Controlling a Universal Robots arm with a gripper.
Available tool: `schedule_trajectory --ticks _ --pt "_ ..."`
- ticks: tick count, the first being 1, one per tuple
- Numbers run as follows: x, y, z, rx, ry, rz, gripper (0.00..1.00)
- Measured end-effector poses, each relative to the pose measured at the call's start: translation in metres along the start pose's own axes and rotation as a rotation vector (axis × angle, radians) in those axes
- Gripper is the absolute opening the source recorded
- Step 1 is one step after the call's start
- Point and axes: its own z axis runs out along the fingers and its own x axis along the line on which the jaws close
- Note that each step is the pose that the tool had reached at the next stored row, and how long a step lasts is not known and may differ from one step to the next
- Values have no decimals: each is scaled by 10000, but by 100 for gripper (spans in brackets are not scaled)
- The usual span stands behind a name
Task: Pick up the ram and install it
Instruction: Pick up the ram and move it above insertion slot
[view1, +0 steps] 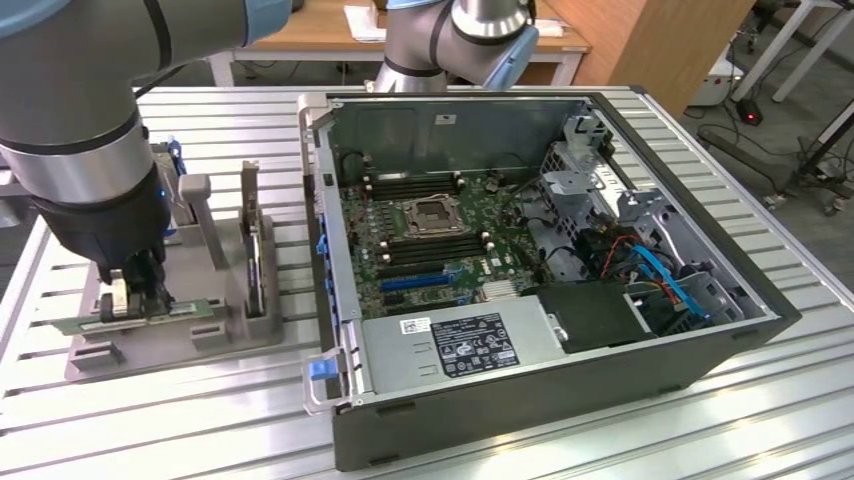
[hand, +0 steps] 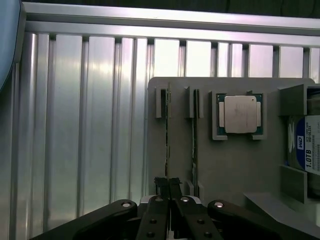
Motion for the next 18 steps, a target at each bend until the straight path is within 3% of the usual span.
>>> schedule_trajectory --ticks 18 --pt "-3 8 -124 1 -1 1 11"
